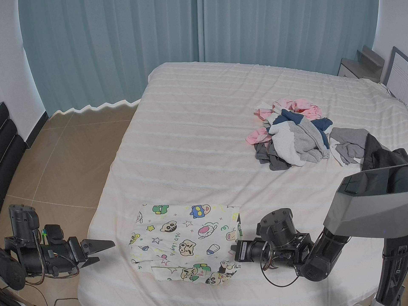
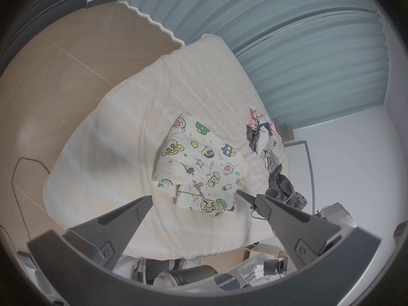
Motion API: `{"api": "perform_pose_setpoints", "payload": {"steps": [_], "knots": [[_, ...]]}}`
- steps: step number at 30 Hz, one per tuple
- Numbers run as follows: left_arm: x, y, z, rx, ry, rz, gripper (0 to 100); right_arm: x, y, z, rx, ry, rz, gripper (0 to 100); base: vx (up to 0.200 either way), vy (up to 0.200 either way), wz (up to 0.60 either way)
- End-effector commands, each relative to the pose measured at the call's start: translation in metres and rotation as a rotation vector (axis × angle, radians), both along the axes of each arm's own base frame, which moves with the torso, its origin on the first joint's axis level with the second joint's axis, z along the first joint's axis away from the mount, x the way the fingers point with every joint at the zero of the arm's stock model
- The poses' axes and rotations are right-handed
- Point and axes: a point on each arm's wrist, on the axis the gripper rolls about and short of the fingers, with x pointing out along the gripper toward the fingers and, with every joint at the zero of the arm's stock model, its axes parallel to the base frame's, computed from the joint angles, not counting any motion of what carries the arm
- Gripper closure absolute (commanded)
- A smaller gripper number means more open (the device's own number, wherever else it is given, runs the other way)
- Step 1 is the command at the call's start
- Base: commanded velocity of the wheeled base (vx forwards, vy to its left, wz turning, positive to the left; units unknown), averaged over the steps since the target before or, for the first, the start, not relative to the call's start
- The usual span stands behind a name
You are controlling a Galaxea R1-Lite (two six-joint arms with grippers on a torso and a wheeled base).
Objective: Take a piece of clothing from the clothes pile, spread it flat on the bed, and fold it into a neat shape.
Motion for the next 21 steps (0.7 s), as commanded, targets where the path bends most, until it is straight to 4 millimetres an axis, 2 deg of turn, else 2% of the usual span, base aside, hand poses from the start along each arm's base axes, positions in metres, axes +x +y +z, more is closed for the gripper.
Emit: {"api": "perform_pose_setpoints", "payload": {"steps": [1, 14, 16, 21], "knots": [[0.0, 0.0, 0.0, 0.0, 0.003, 0.0, 0, 0.0, -0.011, 0.006, 0.003, -0.002, -0.026, 100, 0.0, 0.0, 0.0], [0.0, 0.0, 0.0, 0.0, 0.003, 0.002, 0, -0.003, -0.014, 0.005, -0.001, 0.009, -0.027, 100, 0.0, 0.0, 0.0], [0.0, 0.0, 0.0, 0.0, 0.003, 0.002, 0, -0.006, -0.014, 0.008, 0.001, 0.007, -0.021, 100, 0.0, 0.0, 0.0], [0.0, 0.0, -0.001, 0.0, 0.005, 0.0, 0, -0.029, -0.008, 0.017, 0.002, 0.01, 0.049, 100, 0.0, 0.0, 0.0]]}}
